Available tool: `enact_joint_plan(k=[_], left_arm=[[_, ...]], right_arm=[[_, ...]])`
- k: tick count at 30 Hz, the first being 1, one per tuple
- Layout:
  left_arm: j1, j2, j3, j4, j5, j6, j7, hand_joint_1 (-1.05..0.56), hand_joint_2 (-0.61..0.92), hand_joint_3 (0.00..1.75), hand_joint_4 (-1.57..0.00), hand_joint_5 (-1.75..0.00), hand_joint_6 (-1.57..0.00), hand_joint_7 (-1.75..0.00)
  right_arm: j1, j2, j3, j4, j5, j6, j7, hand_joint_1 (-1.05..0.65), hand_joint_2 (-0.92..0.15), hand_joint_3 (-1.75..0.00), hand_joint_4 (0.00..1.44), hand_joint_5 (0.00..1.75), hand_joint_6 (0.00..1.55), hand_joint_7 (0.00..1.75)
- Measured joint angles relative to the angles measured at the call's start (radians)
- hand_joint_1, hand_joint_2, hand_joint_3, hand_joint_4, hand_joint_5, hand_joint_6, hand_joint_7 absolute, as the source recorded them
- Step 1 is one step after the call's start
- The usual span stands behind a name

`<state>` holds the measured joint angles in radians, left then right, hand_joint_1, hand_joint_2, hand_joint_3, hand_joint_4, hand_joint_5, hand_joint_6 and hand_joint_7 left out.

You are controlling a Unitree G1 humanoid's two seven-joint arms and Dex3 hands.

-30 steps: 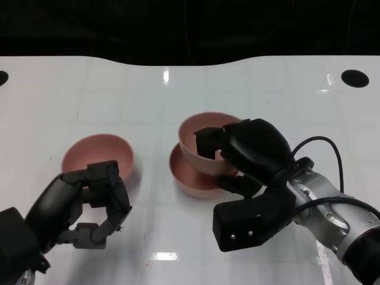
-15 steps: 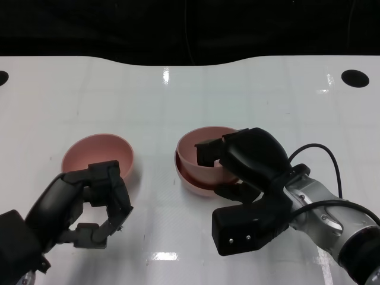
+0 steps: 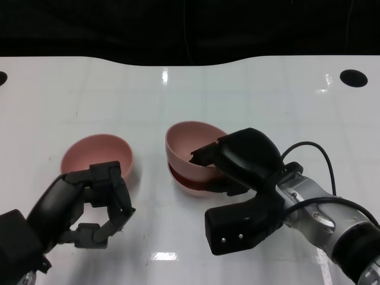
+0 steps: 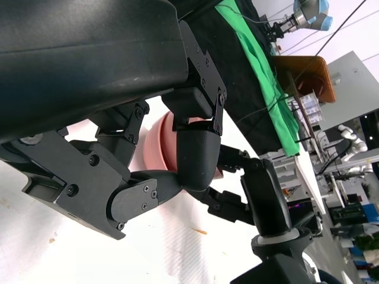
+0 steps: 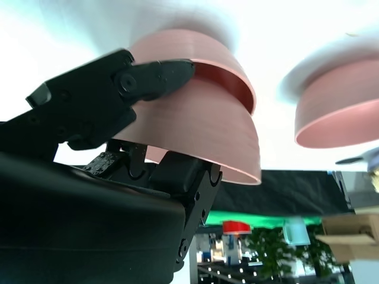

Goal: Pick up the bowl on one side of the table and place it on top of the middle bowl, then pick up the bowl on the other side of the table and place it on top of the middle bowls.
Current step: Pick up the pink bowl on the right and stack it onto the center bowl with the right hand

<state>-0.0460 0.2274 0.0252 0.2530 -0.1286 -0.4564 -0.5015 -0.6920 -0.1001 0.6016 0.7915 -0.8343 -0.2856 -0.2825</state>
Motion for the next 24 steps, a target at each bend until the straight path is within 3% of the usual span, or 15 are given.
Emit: enact_joint_plan(k=[9, 24], left_arm=[[0.004, -0.002, -0.001, -0.025, -0.001, 0.019, 0.001, -0.18, 0.62, 0.80, -0.76, -1.75, -0.71, -1.58], [0.011, -0.003, -0.001, -0.035, -0.001, 0.044, 0.001, -0.22, 0.61, 0.80, -0.78, -1.75, -0.70, -1.61]], right_arm=[[0.000, -0.006, 0.033, -0.039, -0.007, 0.036, 0.068, -0.60, -0.92, -0.15, 0.42, 0.46, 0.62, 0.00], [0.040, -0.067, 0.033, -0.236, -0.019, 0.103, 0.220, -0.77, -0.92, -0.32, 0.28, 0.43, 0.44, 0.00]])
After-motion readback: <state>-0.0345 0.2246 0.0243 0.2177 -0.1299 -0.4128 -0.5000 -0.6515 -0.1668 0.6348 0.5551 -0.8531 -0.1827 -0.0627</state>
